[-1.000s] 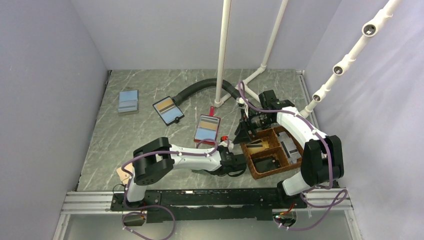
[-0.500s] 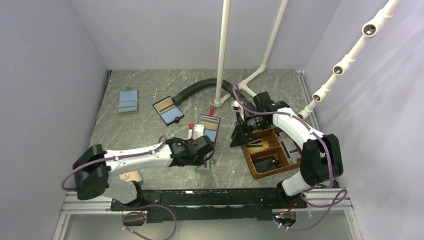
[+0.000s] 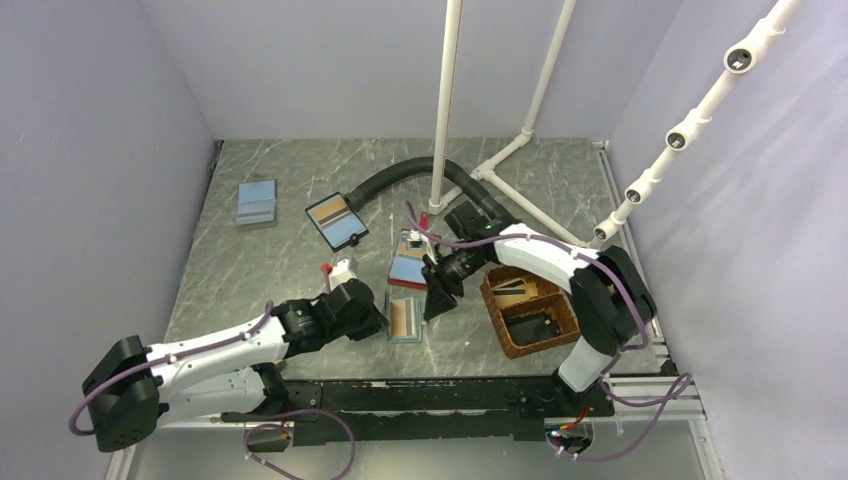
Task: Take the credit cards out of the card holder
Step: Open the card holder at the center of the board.
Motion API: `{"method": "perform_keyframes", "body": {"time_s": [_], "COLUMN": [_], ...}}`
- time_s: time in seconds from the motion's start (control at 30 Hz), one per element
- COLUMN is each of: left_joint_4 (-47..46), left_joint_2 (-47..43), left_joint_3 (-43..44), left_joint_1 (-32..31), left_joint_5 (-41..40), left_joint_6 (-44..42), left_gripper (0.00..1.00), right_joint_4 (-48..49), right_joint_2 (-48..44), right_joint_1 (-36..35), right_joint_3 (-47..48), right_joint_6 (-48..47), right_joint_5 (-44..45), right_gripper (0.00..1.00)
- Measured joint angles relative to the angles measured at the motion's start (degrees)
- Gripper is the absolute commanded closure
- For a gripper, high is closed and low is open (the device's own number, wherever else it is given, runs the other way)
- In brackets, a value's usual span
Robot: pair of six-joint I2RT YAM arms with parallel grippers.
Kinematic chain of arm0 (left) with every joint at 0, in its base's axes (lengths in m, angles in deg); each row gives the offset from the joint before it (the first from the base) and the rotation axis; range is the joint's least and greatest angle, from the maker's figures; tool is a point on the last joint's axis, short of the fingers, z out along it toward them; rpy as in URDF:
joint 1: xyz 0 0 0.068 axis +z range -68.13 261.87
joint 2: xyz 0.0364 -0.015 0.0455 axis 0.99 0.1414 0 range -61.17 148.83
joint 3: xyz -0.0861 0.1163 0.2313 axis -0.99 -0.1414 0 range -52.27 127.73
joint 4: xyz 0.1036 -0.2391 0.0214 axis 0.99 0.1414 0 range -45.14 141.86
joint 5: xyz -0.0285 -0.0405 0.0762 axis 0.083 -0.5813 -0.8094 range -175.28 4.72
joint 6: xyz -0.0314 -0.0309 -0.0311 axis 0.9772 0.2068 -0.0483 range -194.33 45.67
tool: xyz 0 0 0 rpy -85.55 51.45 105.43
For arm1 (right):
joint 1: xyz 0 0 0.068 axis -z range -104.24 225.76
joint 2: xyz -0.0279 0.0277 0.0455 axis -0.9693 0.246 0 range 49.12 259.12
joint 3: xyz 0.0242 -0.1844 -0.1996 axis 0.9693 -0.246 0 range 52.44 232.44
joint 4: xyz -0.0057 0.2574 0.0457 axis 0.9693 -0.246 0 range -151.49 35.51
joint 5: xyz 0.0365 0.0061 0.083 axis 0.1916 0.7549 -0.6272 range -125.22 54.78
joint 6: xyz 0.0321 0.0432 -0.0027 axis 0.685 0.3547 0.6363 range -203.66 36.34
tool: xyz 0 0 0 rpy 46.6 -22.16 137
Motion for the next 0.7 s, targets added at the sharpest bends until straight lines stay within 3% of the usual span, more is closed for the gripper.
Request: {"method": "perform_keyframes", "body": {"time_s": [0.23, 0.5, 0.6, 0.7], "left_joint_4": [-0.7, -0.8, -0.1, -0.2], "left_joint_2": [-5.9, -8.0, -8.0, -8.2], "left_joint_3": [-4.8, -6.7, -6.9, -7.0], "left_joint_1": [0.2, 0.2, 0.2, 0.2], "left_joint_5": [1.6, 3.0, 3.1, 3.3], "left_joint_6": [4.4, 5.8, 5.7, 5.2], "left_gripper": [0.69, 0.58, 0.47, 0.48], "right_joint_4": [6.1, 8.0, 8.3, 8.3], "right_joint_2": [8.2, 10.6, 11.3, 12.5], "right_joint_1": [-3.5, -4.5, -5.5, -6.2], "right_joint_3": [4.2, 4.4, 4.4, 4.5], "right_joint_6": [10.4, 15.0, 15.8, 16.4], "right_joint_5": [2.4, 6.1, 7.9, 8.9], "right_gripper": [0.58, 0.56, 0.56, 0.55]}}
